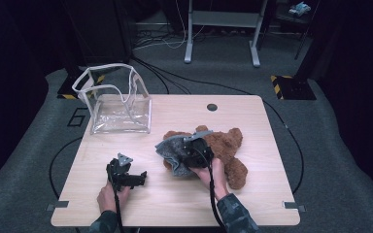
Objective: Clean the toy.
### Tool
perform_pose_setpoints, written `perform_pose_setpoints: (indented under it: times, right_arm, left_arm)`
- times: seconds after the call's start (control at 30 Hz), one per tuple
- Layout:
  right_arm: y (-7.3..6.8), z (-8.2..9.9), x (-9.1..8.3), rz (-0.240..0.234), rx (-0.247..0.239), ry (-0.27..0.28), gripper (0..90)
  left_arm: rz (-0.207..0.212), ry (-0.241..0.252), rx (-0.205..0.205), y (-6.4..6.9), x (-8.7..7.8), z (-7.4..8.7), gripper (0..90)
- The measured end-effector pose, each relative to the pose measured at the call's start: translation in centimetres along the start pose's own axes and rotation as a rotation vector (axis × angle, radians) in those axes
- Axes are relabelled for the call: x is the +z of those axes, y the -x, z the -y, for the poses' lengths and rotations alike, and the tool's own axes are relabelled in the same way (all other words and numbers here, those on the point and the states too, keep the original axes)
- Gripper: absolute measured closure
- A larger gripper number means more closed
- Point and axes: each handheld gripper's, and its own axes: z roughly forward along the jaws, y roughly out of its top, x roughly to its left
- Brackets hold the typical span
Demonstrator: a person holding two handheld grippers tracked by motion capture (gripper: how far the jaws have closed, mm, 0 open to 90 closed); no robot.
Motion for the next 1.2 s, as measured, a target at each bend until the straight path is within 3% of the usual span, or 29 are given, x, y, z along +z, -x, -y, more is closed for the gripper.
perform_pose_setpoints:
  times: [0.23, 0.47, 0.53, 0.57, 0.63, 1.0, 1.03, 1.2]
  right_arm:
    - [0.0, 2.2, 1.0, -0.043, 0.028, -0.032, 70.8]
    - [-0.2, 4.4, 2.7, -0.053, 0.054, -0.104, 70.9]
    - [-0.1, 4.6, 3.0, -0.048, 0.041, -0.108, 70.8]
    - [-0.2, 5.2, 3.6, -0.051, 0.05, -0.135, 70.8]
    - [-0.2, 5.4, 3.7, -0.05, 0.047, -0.134, 70.8]
    - [0.0, 2.2, -1.1, -0.014, 0.005, -0.01, 71.0]
    - [0.6, 1.1, -2.4, 0.004, 0.01, 0.017, 71.0]
    - [2.4, -1.2, -4.3, 0.057, 0.023, 0.069, 71.0]
  left_arm:
    - [0.001, -0.002, -0.004, 0.0, 0.0, 0.0, 0.0]
    - [0.002, 0.003, -0.004, 0.0, 0.1, 0.0, 0.0]
    - [0.002, 0.002, -0.004, 0.0, 0.0, 0.0, 0.0]
    - [0.003, -0.003, -0.003, 0.0, 0.0, 0.0, 0.0]
    - [0.002, -0.003, -0.004, 0.0, 0.0, 0.0, 0.0]
    - [0.005, -0.003, -0.004, 0.0, 0.0, 0.0, 0.0]
    - [0.003, -0.002, -0.005, 0.0, 0.0, 0.0, 0.0]
    - [0.002, 0.004, -0.006, 0.1, 0.1, 0.0, 0.0]
